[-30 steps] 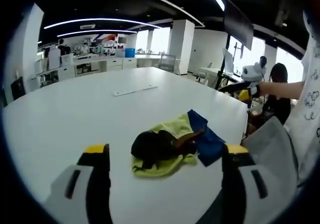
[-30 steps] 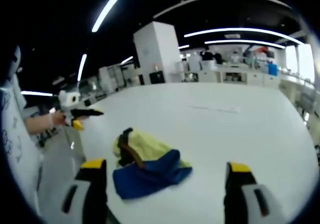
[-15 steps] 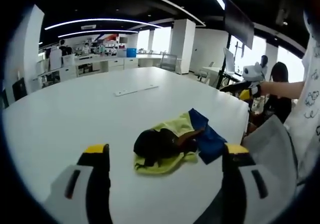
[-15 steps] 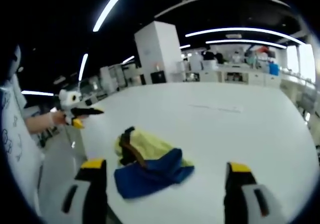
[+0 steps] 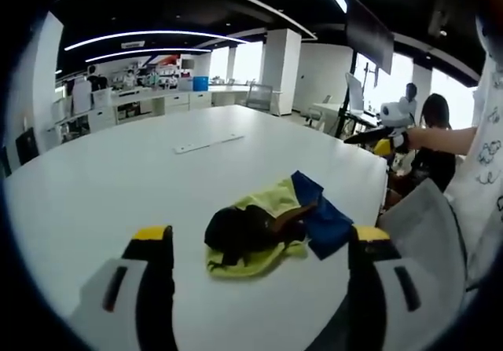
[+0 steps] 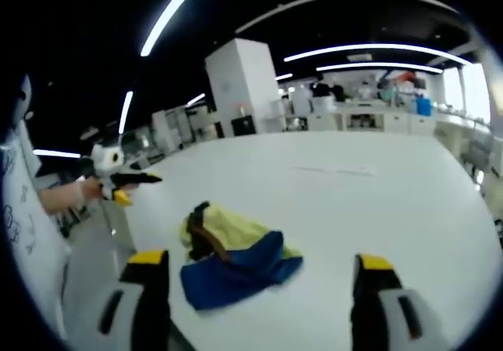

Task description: Fold the garment on the visible template until the final outline fits inside the template.

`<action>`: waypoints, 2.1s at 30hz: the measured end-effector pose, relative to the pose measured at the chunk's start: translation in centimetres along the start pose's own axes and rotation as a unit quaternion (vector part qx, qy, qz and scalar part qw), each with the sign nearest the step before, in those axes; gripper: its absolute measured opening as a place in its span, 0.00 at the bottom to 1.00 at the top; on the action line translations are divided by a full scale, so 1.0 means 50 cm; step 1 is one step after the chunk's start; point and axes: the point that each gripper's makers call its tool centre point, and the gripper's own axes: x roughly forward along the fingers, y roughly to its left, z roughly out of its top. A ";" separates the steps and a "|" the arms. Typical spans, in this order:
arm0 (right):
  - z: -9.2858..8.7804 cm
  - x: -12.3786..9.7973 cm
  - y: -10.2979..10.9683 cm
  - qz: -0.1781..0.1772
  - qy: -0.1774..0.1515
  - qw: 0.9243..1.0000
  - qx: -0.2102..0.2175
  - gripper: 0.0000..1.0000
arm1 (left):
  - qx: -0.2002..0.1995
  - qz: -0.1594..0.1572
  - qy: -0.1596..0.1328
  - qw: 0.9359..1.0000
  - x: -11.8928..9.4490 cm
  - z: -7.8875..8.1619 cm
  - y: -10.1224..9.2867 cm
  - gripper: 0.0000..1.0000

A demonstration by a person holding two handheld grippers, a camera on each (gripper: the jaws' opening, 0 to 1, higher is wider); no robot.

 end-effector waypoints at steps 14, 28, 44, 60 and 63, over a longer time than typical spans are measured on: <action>0.000 0.017 0.006 0.017 0.012 1.000 -0.019 0.92 | 0.010 -0.001 -0.001 1.000 0.032 -0.009 -0.003 0.85; -0.052 0.104 0.033 0.057 0.067 0.993 -0.075 0.64 | 0.085 -0.004 0.044 0.995 0.118 -0.041 -0.029 0.64; -0.106 0.186 0.042 0.084 0.137 0.967 -0.199 0.27 | 0.226 -0.015 0.095 0.969 0.194 -0.093 -0.024 0.27; -0.158 0.249 0.052 0.090 0.174 0.899 -0.393 0.18 | 0.335 0.003 0.122 0.934 0.220 -0.115 -0.002 0.18; -0.158 0.252 0.052 0.089 0.171 0.902 -0.385 0.16 | 0.343 0.001 0.116 0.932 0.219 -0.104 -0.005 0.17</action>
